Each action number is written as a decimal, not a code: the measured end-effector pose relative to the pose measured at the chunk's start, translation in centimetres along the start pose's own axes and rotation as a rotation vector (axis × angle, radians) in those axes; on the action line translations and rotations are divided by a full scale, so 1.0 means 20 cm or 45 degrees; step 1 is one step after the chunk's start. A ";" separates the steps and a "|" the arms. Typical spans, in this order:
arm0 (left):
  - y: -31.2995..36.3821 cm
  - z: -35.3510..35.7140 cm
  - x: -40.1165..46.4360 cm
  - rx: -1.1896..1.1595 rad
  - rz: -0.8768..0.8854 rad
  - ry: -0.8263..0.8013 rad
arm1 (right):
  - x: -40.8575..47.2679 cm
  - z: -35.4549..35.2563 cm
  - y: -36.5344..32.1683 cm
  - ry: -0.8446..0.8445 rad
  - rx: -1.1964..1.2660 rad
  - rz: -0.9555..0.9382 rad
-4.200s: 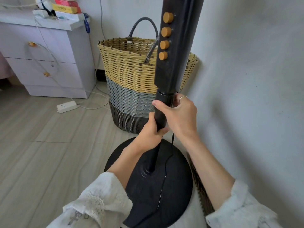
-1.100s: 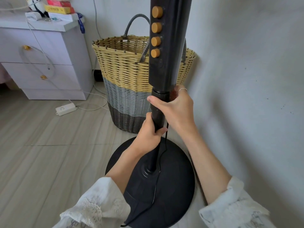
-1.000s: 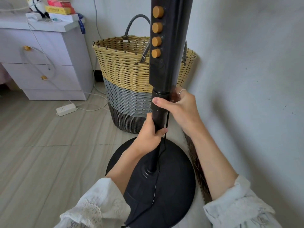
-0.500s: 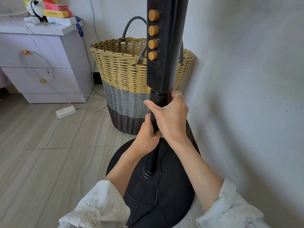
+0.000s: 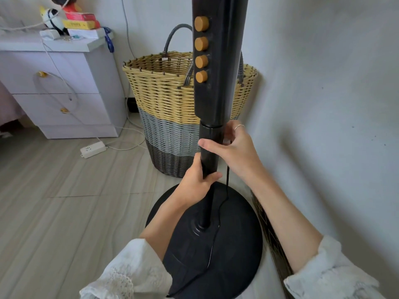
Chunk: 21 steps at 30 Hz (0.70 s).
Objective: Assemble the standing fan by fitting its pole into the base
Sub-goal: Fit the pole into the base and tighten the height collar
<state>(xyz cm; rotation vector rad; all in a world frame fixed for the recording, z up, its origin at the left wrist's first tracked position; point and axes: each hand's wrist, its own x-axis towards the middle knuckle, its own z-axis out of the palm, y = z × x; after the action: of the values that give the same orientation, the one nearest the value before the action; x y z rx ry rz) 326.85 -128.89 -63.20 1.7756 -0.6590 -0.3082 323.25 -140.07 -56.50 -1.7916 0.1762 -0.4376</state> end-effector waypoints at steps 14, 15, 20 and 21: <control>0.06 -0.29 -0.02 -0.131 -0.211 -0.007 | 0.02 -0.10 0.00 -0.218 0.153 -0.064; 0.10 -0.31 -0.01 -0.151 -0.186 0.112 | 0.02 -0.10 0.01 -0.229 0.196 -0.054; 0.39 -0.33 0.03 -0.145 0.184 0.227 | -0.01 -0.09 0.08 -0.413 0.443 0.037; 0.44 -0.31 0.04 -0.132 0.240 0.220 | -0.02 -0.07 0.10 -0.465 0.402 0.075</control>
<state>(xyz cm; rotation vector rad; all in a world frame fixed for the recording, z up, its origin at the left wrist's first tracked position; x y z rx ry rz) 328.23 -126.07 -52.84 1.6073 -0.6686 -0.0581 322.59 -141.76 -58.21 -1.5195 -0.0922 -0.0839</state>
